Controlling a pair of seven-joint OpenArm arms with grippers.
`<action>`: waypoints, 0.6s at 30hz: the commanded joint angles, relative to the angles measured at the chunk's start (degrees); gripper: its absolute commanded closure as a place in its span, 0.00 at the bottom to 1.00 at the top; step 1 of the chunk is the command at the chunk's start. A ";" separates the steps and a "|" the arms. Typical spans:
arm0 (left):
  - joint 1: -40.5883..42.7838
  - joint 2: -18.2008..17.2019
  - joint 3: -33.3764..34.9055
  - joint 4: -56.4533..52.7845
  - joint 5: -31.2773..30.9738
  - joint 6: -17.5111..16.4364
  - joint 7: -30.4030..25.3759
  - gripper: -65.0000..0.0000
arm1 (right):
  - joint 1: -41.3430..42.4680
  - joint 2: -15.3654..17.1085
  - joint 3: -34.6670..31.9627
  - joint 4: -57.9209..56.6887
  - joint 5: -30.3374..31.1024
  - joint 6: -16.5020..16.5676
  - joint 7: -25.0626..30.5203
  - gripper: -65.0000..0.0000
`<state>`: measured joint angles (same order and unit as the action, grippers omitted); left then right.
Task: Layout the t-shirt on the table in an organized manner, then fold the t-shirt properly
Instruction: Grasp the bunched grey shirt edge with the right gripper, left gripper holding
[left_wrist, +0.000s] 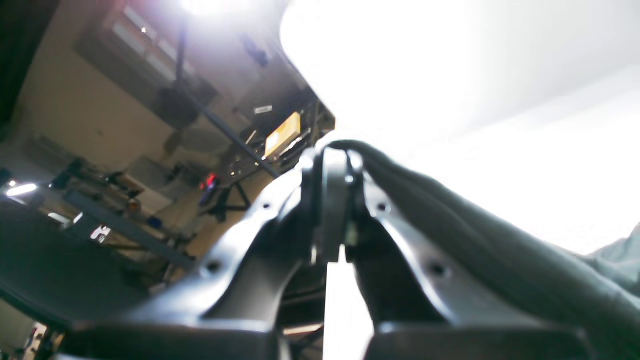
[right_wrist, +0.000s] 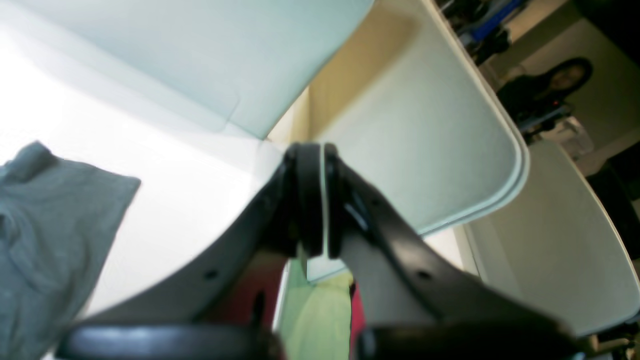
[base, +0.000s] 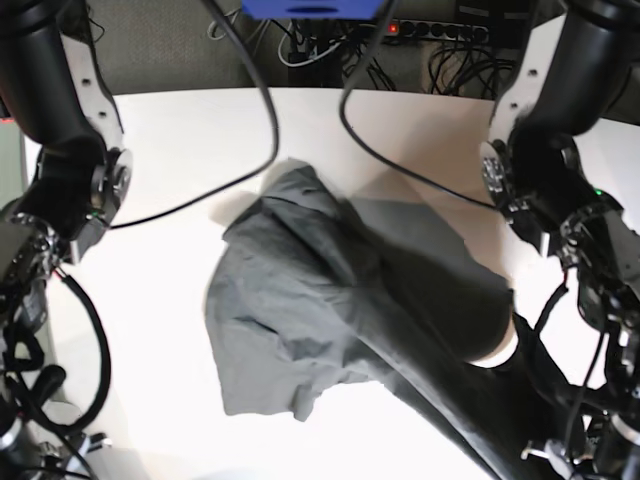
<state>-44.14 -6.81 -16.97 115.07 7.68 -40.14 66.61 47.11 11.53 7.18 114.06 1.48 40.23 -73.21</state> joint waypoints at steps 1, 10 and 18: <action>-2.76 -0.18 0.05 0.49 0.19 0.54 -0.63 0.99 | 2.87 0.65 0.25 0.09 -0.55 -0.23 1.34 1.00; -2.41 -0.36 -0.04 0.58 0.19 0.54 0.95 0.99 | 4.98 2.23 0.60 -0.61 -0.38 -0.23 0.64 1.00; 4.71 -1.59 -0.04 0.49 0.19 0.54 0.25 0.99 | -12.96 -5.68 0.25 -0.43 4.90 -0.23 1.34 1.00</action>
<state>-37.65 -8.05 -17.04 114.96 8.08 -40.10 68.40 32.36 5.52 7.29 112.88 6.44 40.25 -73.03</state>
